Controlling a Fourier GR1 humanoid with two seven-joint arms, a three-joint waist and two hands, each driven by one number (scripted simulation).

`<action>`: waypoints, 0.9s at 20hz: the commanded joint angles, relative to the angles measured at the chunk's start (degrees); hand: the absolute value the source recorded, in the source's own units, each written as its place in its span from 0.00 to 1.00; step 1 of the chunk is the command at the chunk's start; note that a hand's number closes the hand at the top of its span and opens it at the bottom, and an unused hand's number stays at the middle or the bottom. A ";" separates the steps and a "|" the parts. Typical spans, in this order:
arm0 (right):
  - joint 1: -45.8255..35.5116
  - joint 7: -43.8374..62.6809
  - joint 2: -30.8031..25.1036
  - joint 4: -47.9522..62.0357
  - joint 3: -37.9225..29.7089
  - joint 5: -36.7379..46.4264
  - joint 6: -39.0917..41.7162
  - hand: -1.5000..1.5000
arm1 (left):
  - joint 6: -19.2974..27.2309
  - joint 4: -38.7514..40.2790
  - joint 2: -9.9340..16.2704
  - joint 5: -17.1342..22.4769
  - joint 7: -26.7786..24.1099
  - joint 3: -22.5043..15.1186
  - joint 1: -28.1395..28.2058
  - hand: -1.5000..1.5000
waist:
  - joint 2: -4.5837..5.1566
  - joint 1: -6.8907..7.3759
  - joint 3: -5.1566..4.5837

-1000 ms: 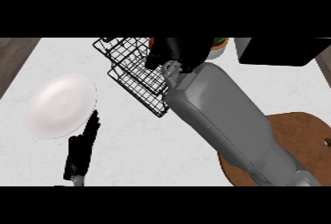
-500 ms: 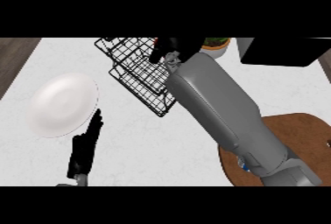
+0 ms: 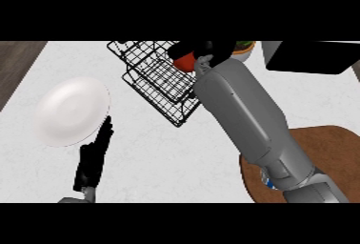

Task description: Pick the bell pepper from the cutting board and place it in the tiered basket

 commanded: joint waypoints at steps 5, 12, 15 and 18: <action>0.53 -0.26 0.41 -0.05 2.63 -7.65 -24.19 0.00 | -0.74 -0.43 0.72 0.37 1.30 0.58 0.42 0.50 | -0.47 -0.60 0.00; -0.15 8.09 -1.29 -0.69 -3.10 10.63 -31.11 0.00 | -0.57 -0.97 2.19 2.79 -0.16 4.31 4.29 0.50 | -2.08 -5.77 -0.08; 2.42 12.64 -1.17 -5.96 -5.54 15.88 -29.32 0.00 | 0.29 -1.13 1.55 2.86 -1.27 4.68 5.65 0.50 | -2.69 -7.52 -0.07; 9.96 11.89 -1.22 -14.36 -7.35 17.30 -26.71 0.00 | 1.49 0.13 0.96 1.86 -3.05 4.57 7.17 0.50 | -3.02 -9.23 -0.01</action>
